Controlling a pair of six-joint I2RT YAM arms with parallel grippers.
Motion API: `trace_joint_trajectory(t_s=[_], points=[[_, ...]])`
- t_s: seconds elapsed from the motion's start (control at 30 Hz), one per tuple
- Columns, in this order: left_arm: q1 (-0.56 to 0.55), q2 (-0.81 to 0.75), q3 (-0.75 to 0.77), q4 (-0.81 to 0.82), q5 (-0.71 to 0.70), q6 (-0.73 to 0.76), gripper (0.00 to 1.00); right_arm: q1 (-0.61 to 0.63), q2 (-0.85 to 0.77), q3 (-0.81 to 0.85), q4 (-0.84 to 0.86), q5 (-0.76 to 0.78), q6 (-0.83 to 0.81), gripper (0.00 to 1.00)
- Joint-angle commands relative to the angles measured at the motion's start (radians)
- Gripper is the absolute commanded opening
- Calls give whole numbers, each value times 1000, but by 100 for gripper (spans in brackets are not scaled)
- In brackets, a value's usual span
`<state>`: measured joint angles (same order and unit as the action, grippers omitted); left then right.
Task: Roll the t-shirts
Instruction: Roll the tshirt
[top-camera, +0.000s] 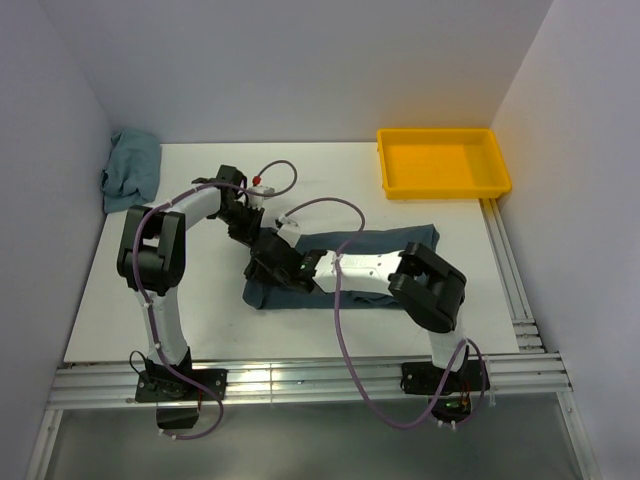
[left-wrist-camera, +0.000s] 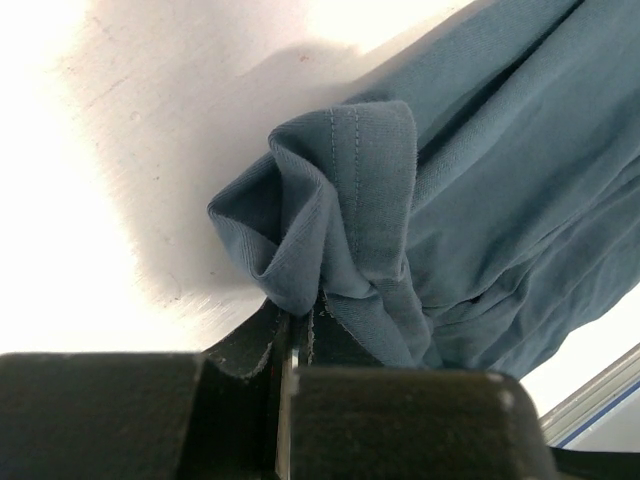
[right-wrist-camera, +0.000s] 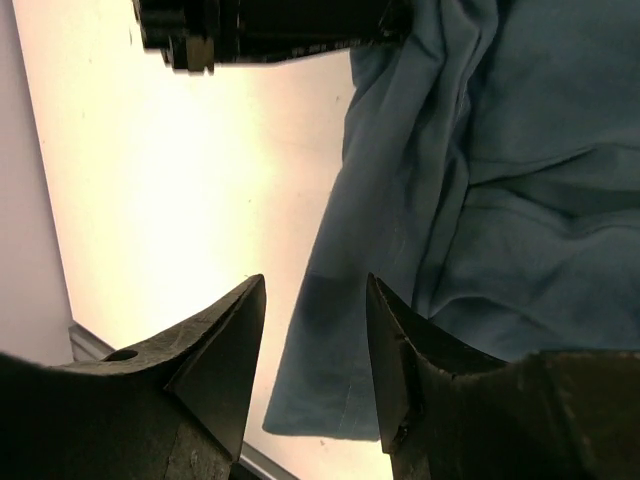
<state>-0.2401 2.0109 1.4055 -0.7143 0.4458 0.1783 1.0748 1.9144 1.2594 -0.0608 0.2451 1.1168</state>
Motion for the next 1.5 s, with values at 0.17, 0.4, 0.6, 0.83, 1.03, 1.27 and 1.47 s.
trace_joint_trajectory(t_s=[0.17, 0.4, 0.6, 0.83, 1.03, 1.27, 1.47], points=[[1, 2, 27, -16, -85, 23, 0, 22, -14, -80, 113, -20, 46, 38], [1, 12, 35, -25, -93, 24, 0, 20, -37, -251, 312, -52, 124, 28], [1, 14, 35, -31, -102, 26, 0, -10, -19, -445, 663, -67, 230, 0], [1, 28, 58, -51, -133, 15, 0, 22, 43, -350, 549, -31, 161, 4], [-2, 48, 89, -76, -176, 13, 0, 89, 21, -253, 323, 82, 86, 33], [-13, 45, 95, -89, -208, 12, 0, 102, -35, -187, 129, 187, 42, 54], [-24, 42, 113, -106, -220, 9, 0, 109, -86, -60, -77, 289, 11, 55]])
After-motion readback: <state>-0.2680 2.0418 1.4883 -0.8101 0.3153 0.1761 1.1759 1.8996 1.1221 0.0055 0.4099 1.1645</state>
